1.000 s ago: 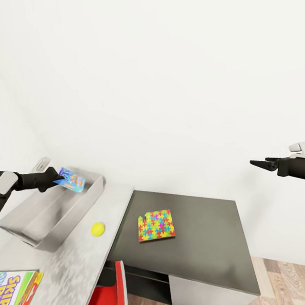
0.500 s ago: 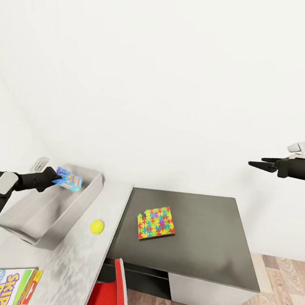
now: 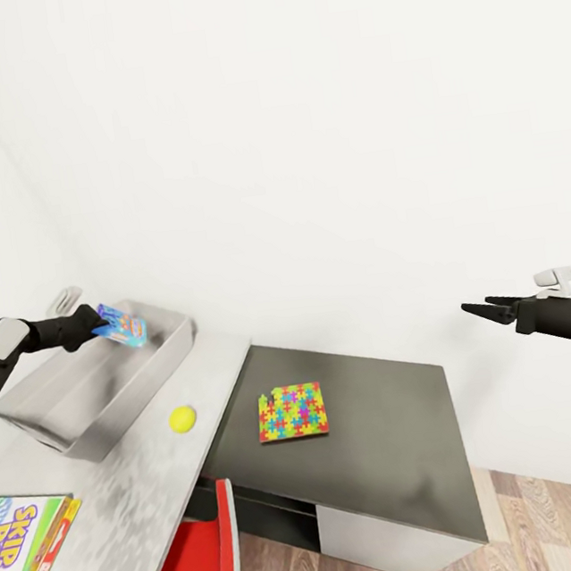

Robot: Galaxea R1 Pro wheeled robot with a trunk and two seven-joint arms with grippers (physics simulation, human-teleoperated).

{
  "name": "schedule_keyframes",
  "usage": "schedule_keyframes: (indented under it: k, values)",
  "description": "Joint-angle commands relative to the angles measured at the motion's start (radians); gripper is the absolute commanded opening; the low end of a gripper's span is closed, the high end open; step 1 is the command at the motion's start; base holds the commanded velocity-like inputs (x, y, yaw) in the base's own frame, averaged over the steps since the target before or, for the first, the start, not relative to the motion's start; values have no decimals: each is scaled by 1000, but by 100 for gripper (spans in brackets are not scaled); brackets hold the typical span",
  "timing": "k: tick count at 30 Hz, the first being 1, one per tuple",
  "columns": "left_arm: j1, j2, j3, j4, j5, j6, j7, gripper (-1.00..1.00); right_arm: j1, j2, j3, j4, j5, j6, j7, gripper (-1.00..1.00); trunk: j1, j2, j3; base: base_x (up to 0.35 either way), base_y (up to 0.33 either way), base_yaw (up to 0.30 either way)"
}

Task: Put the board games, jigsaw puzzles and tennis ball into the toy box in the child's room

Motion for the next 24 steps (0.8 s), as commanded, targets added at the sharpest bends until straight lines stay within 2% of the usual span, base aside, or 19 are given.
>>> schedule_keyframes:
  k: [1, 7, 11, 17, 24]
  values:
    - [-1, 0, -3, 1, 0, -1, -5, -100, -1, 0, 0, 0, 2, 8, 5, 100, 1, -2, -4, 0, 0, 80]
    - [2, -3, 18, 3, 2, -54, 6, -100, -1, -1, -1, 0, 2, 8, 5, 100, 1, -2, -13, 0, 0, 90]
    - [3, -12, 23, 4, 1, -62, 12, -100, -1, -1, 1, 0, 2, 8, 5, 100, 1, -2, -20, 0, 0, 98]
    - [0, -66, 24, 4, 2, -61, 12, -100, -1, -1, -1, 0, 2, 8, 6, 100, 1, -2, -27, 0, 0, 81]
    - [-2, -76, 24, 4, 2, -59, 12, -100, -1, 1, -9, 0, 2, 8, 6, 100, 1, -2, -29, 0, 0, 13]
